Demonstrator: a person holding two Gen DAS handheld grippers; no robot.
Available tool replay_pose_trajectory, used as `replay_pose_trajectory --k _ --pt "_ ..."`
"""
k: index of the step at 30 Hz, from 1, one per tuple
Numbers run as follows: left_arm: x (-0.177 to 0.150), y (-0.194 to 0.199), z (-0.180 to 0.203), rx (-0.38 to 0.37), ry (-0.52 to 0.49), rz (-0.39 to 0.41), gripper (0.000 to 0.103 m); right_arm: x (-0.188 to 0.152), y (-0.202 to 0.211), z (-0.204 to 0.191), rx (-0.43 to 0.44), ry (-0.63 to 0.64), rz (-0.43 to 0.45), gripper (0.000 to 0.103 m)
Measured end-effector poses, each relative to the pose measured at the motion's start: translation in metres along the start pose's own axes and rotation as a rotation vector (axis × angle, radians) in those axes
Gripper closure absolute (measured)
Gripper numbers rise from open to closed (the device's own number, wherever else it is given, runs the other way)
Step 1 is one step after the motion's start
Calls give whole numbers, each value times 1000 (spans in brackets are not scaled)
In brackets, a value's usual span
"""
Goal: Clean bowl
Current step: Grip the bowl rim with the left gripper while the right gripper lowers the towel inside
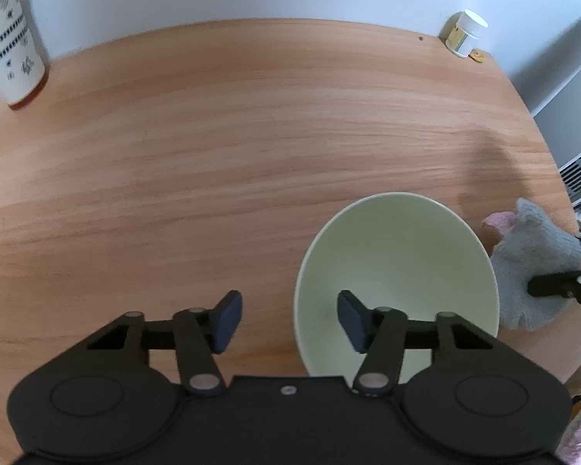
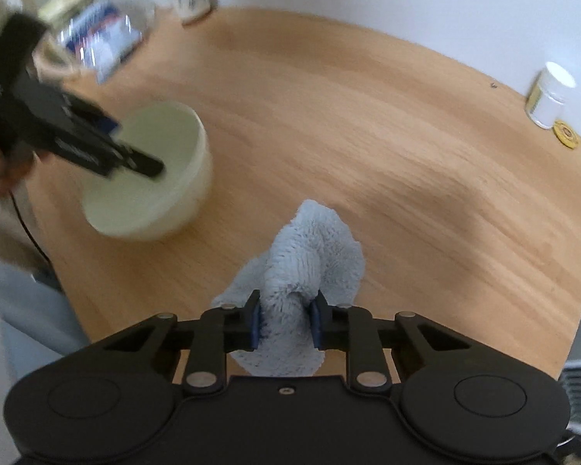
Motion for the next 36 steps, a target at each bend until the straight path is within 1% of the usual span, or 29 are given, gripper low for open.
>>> replay_pose_trajectory --k 2,4,5,6,7,9,10,11,15,16,19,21,23,25,27,28,31,36 --pt "-1 2 -1 -13 -8 2 57 4 14 -4 9 -62 54 76" --pt "-3 3 -1 -27 -16 -1 65 9 26 -10 30 -110 104 76" --pt "-5 5 0 -45 -28 1 68 12 34 -15 33 -128 135 76" --pt "-6 7 -1 -55 -37 5 75 15 39 -21 34 -138 160 76" --pt "-7 9 0 -69 -58 12 79 17 43 -26 35 -143 179 76" --pt "-10 9 2 -87 -80 6 80 23 47 -34 38 -148 207 76" --pt "-10 9 2 -88 -81 5 85 26 45 -39 38 -137 208 76" --pt "-11 9 1 -90 -82 3 87 31 42 -46 28 -120 211 76" --pt "-14 11 -2 -105 -94 4 88 50 24 -71 17 -57 200 76" --pt "-15 11 -2 -107 -96 4 90 54 17 -77 13 -36 191 76" --pt "-17 13 -5 -120 -106 3 90 61 -7 -84 8 14 166 76" --pt "-18 13 -5 -128 -116 1 90 66 -22 -94 15 63 154 76" --pt "-19 14 -4 -139 -140 -6 90 69 -29 -103 36 106 163 76" --pt "-21 15 -3 -144 -163 -8 90 71 -36 -109 37 141 157 77" --pt "-20 14 0 -148 -181 -11 90 72 -40 -108 45 147 149 78" --pt "-21 15 1 -151 -204 -16 90 74 -43 -108 48 147 144 80" --pt "-23 15 2 -154 -236 -16 90 79 -53 -110 59 141 132 80" --pt "-26 17 5 -151 -301 -17 89 79 -67 -110 51 128 103 81"
Point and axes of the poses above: each gripper's, at about its wrist camera, not at the fingertips, and y roughly against the way its jaws point, z to its right, x to its top, the point moved 3 cm from there along -y, roughly the way its jaws point, and after that the axes turned 14 degrees about -x, right-handed, at the moved point
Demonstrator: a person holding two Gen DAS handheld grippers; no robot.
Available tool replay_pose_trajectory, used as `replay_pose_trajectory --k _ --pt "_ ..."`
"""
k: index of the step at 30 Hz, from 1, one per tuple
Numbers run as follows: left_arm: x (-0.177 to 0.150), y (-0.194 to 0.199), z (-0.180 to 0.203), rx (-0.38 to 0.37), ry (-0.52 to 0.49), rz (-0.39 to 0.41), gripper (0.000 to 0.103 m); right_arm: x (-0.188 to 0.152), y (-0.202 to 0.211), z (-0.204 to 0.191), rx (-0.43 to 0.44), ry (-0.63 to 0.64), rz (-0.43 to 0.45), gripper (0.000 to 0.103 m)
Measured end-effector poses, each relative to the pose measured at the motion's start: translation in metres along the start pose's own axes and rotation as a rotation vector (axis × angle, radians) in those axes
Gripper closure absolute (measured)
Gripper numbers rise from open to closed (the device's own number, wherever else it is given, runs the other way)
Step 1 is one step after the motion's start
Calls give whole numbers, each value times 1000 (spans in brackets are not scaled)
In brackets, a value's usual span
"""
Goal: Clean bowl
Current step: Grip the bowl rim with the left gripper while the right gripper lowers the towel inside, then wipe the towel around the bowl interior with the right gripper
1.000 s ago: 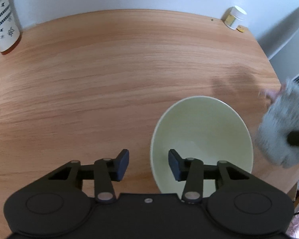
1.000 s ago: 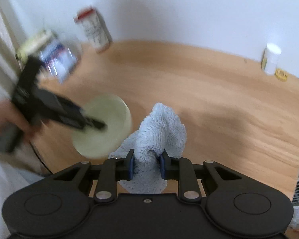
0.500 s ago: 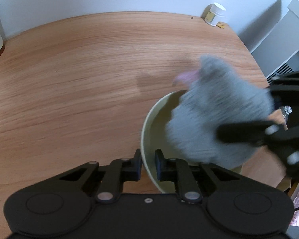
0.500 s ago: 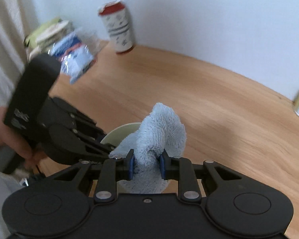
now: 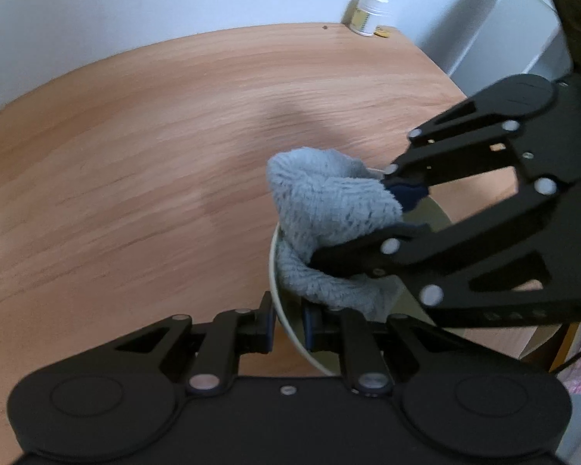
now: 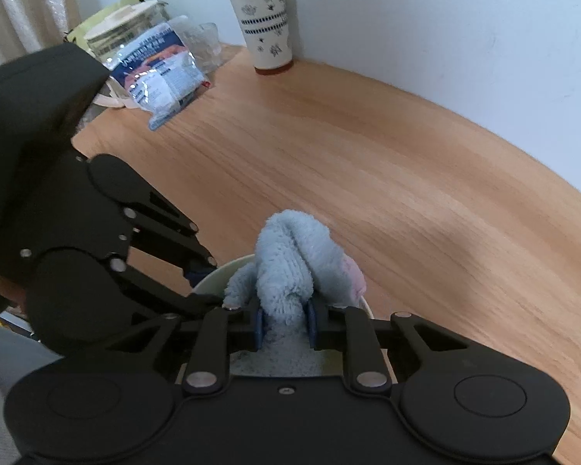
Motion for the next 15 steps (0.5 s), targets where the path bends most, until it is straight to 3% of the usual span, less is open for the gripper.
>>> replay_pose_trajectory --k 3,8,15 --pt "0 -1 4 12 -37 -6 88 0 -6 -4 -20 6 -26 82" --pt "-1 0 0 -9 -11 5 88 0 -14 -3 -47 -25 -94 84" --pt "1 -2 3 0 -31 -1 86 -1 -18 -5 -82 36 -167 85"
Point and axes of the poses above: each gripper's, at about its wrist camera, not at the fingertips, and y roughly against the way its jaws point, z to its right, x to its top, the point moved 3 cm from there along -y, roughly the way its jaws point, and after that the axes turned 14 degrees about -x, right-handed, at the moved point
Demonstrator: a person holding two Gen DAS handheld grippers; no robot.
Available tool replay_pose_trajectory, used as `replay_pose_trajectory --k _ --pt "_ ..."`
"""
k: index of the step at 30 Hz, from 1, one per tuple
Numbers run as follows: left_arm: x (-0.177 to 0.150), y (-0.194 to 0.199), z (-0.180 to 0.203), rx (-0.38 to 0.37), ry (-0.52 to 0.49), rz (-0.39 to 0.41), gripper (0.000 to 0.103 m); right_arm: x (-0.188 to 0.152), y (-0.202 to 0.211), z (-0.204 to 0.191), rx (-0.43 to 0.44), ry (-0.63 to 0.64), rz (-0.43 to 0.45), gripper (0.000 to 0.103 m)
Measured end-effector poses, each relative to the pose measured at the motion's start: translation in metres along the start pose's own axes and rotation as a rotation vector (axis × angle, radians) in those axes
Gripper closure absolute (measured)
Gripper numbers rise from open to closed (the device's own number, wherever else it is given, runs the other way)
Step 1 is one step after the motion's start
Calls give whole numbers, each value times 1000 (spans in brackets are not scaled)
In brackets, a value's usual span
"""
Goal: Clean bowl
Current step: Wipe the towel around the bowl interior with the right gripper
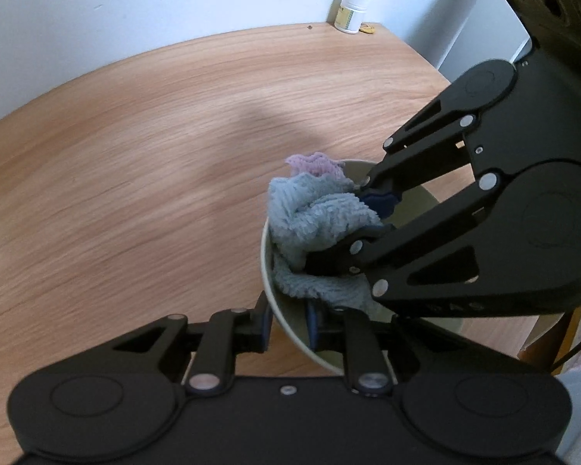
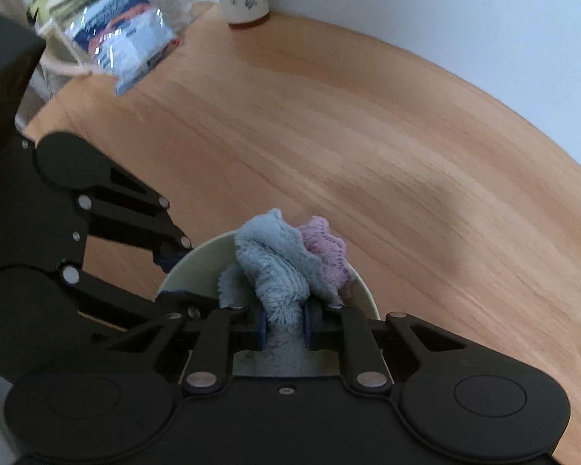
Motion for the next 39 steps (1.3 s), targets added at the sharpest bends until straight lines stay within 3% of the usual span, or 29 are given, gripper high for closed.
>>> replay_pose_trajectory --k 8,13,18,25,34,39 --pt "5 -3 -2 -17 45 3 88 -11 6 -3 -34 138 -77 85" --pt "5 -2 -3 -29 55 2 89 -17 30 0 -61 137 -12 84" --pt "7 -2 -6 -51 74 -2 89 -17 37 -7 -141 229 73 84" --pt "11 -5 -7 -42 103 9 90 -20 21 -24 -217 341 -7 84" --pt "16 -4 -7 -51 152 28 94 -22 20 -26 -140 407 -101 82" --pt "16 3 -10 -78 187 48 95 -18 41 -13 -20 284 -104 82"
Point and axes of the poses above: each gripper's, at about its wrist camera, not at the fingertips, and y roughly against the way its jaws point, z to its right, x to its top, the point moved 3 cm from there along -y, roughly the way its jaws point, and after that the axes turned 14 degrees about -x, right-handed, at the moved point
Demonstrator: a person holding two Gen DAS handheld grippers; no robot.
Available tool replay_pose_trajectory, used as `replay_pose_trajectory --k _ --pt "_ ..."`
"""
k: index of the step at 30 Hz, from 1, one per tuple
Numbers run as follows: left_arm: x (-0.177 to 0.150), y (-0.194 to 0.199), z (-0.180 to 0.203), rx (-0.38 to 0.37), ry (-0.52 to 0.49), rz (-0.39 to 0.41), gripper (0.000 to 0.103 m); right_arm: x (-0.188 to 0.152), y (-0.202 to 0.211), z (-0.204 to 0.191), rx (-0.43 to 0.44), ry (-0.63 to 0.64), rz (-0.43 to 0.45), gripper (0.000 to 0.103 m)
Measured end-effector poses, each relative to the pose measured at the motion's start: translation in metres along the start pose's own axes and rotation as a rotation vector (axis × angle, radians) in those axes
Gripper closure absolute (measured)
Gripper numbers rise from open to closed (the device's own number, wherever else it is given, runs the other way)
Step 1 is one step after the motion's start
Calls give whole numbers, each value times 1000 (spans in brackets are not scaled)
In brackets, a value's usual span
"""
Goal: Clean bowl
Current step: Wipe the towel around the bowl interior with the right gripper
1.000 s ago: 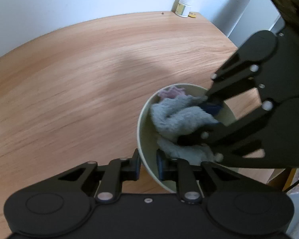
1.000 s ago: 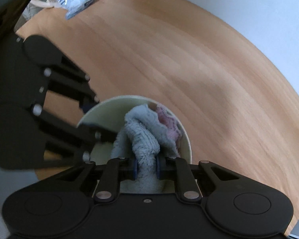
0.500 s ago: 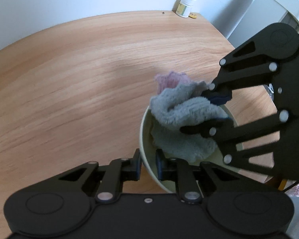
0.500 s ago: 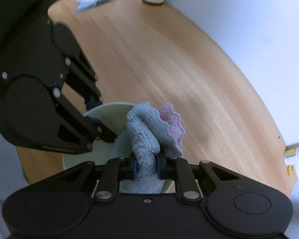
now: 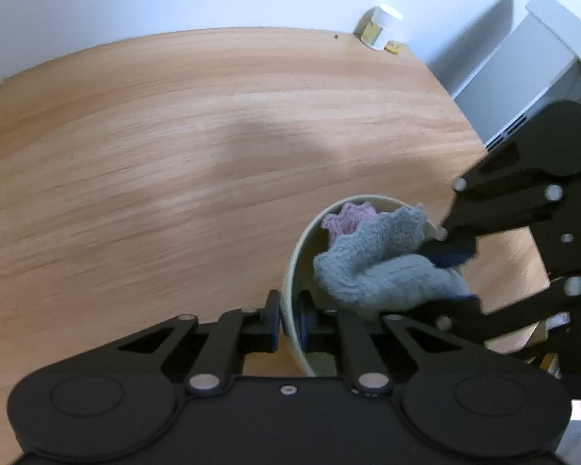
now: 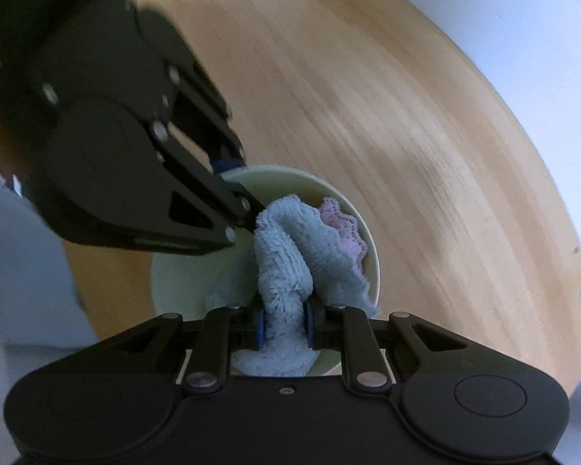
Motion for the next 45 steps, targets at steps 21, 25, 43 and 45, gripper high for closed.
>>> replay_pose_trajectory --k 21,25,43,45 --pt "-2 -1 -12 -43 146 21 94 -2 -23 -18 105 -158 13 82" --pt "-3 2 -12 -61 146 33 95 2 -18 -32 -46 -52 -7 82" --pt "-26 48 -22 -139 225 144 75 -23 17 -8 167 -594 194 81" --pt "-28 45 -22 -139 226 135 76 -23 6 -10 173 -581 186 81"
Point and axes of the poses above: each gripper's, at about its wrist camera, not at the fingertips, and y roughly against the way its jaws point, z to its right, x to its top, the point moved 3 cm from there along -y, roughly the way its jaws point, and after that the axes turned 14 degrees about -x, right-handed, at the moved point
